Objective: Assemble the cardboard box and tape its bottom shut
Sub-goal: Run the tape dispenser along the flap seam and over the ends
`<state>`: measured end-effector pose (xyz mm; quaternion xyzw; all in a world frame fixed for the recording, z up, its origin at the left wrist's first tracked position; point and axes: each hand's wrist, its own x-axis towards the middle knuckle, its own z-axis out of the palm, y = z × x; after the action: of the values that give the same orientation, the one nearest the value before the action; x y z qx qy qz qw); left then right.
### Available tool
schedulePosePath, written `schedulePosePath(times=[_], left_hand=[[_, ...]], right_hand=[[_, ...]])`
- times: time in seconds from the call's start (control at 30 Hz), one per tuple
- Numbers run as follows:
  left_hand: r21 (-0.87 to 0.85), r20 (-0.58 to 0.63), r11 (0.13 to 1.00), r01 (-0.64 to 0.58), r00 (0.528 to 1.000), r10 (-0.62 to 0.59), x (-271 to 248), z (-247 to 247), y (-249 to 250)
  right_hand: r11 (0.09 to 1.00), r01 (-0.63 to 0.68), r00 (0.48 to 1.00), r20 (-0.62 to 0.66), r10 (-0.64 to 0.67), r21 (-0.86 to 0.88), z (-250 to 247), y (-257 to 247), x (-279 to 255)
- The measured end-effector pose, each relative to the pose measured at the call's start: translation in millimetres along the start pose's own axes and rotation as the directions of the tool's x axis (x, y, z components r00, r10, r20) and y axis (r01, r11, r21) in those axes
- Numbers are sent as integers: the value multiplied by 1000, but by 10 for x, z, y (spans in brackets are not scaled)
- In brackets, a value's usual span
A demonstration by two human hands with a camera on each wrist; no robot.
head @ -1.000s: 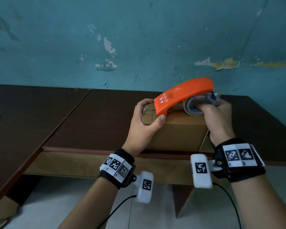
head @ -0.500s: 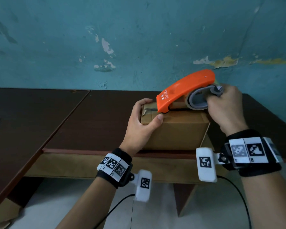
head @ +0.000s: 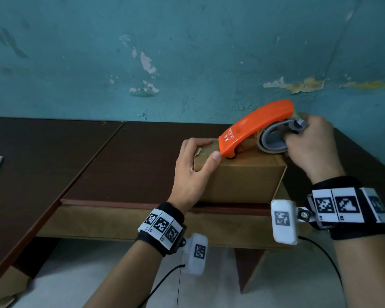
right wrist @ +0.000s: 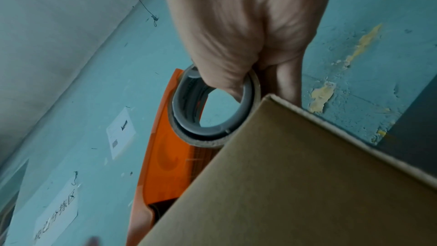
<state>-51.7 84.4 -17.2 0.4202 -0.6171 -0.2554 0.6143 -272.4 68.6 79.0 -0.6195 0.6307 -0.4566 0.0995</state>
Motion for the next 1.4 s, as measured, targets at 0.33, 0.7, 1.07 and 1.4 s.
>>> schedulePosePath(times=[0.33, 0.7, 1.07, 1.4], left_hand=[[-101, 42, 924, 368, 930, -366, 166, -85, 290], [-254, -7, 759, 600, 783, -621, 108, 62, 465], [-143, -19, 809, 570, 816, -578, 191, -3, 480], [-130, -139, 821, 556, 810, -570, 268, 130, 577]], right_hand=[[997, -51, 998, -25, 53, 64, 25, 6, 4], [996, -47, 998, -24, 49, 78, 43, 18, -21], [995, -54, 998, -21, 56, 85, 40, 32, -8], [996, -28, 999, -38, 31, 81, 49, 86, -32]])
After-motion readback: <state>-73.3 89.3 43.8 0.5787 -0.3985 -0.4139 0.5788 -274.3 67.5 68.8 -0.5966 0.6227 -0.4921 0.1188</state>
